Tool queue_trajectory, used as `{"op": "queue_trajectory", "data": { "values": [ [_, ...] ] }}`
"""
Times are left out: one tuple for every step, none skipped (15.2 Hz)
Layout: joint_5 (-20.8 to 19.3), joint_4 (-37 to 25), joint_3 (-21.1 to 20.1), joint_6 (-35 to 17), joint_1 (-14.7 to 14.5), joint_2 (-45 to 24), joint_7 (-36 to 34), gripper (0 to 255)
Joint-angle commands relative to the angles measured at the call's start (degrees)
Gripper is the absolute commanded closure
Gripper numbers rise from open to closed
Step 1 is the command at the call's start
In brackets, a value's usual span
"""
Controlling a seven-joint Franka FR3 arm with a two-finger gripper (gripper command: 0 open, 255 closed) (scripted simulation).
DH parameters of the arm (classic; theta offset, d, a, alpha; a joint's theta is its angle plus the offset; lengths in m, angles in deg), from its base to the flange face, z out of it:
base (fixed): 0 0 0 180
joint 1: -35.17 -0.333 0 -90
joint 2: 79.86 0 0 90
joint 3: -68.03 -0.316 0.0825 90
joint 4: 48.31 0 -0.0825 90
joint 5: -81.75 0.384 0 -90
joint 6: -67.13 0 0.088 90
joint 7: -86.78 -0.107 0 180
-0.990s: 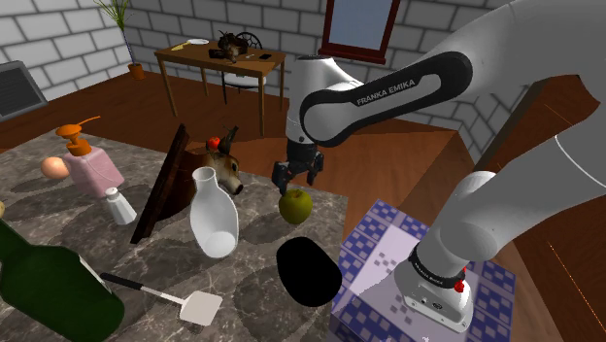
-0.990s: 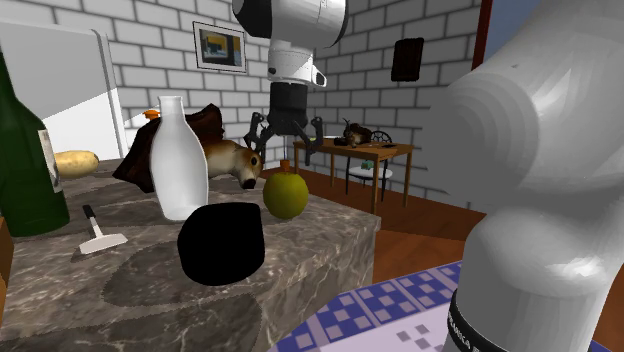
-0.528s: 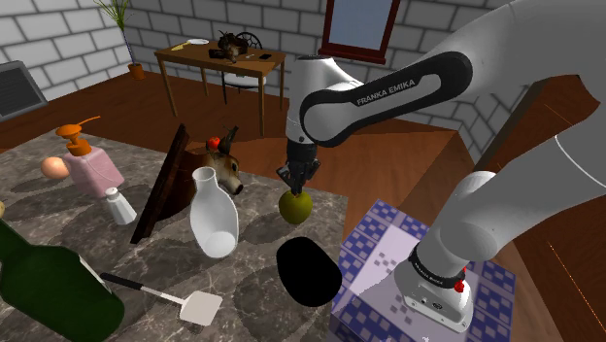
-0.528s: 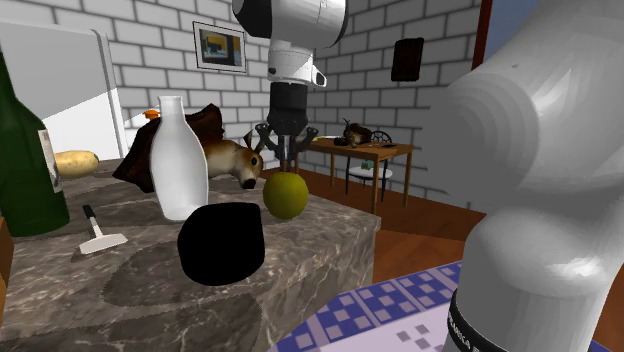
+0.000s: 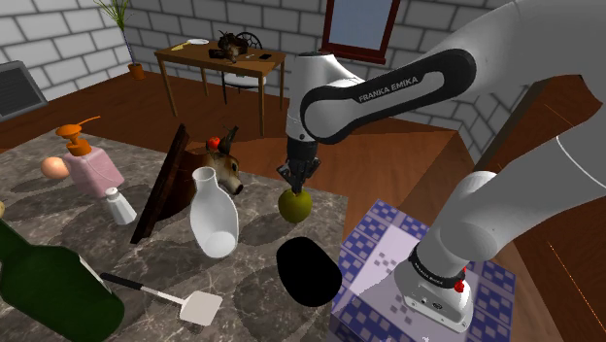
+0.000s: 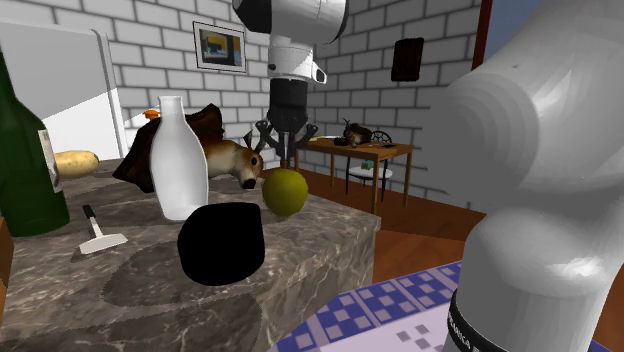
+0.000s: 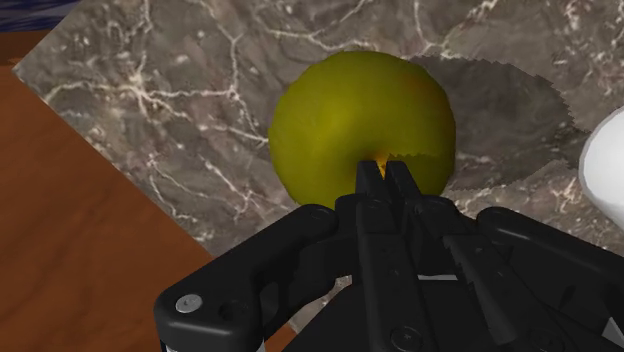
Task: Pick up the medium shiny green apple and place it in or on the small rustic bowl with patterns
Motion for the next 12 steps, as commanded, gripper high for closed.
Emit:
{"op": "queue_trajectory", "data": {
  "values": [
    [-0.1, -0.9, 0.2, 1.5, 0.0, 0.6, -0.1, 255],
    [-0.2, -1.4, 0.3, 2.4, 0.1, 1.0, -0.1, 255],
    [-0.2, -1.9, 0.4, 3.2, 0.1, 1.4, -0.2, 255],
    [-0.3, -2.4, 0.5, 4.1, 0.1, 1.7, -0.2, 255],
    [-0.3, -2.9, 0.6, 4.9, 0.1, 2.0, -0.3, 255],
    [-0.4, -3.5, 0.7, 5.8, 0.1, 2.3, -0.3, 255],
    [-0.5, -4.0, 0.8, 6.6, 0.1, 2.6, -0.4, 255],
    [-0.5, -4.6, 1.0, 7.5, 0.2, 2.9, -0.4, 255],
    [-0.6, -5.2, 1.1, 8.3, 0.2, 3.1, -0.5, 255],
    [-0.6, -5.8, 1.2, 9.1, 0.2, 3.4, -0.5, 255],
    [-0.7, -6.4, 1.3, 9.9, 0.2, 3.6, -0.6, 255],
    [-0.8, -7.0, 1.4, 10.7, 0.2, 3.8, -0.7, 255]
  ]
}}
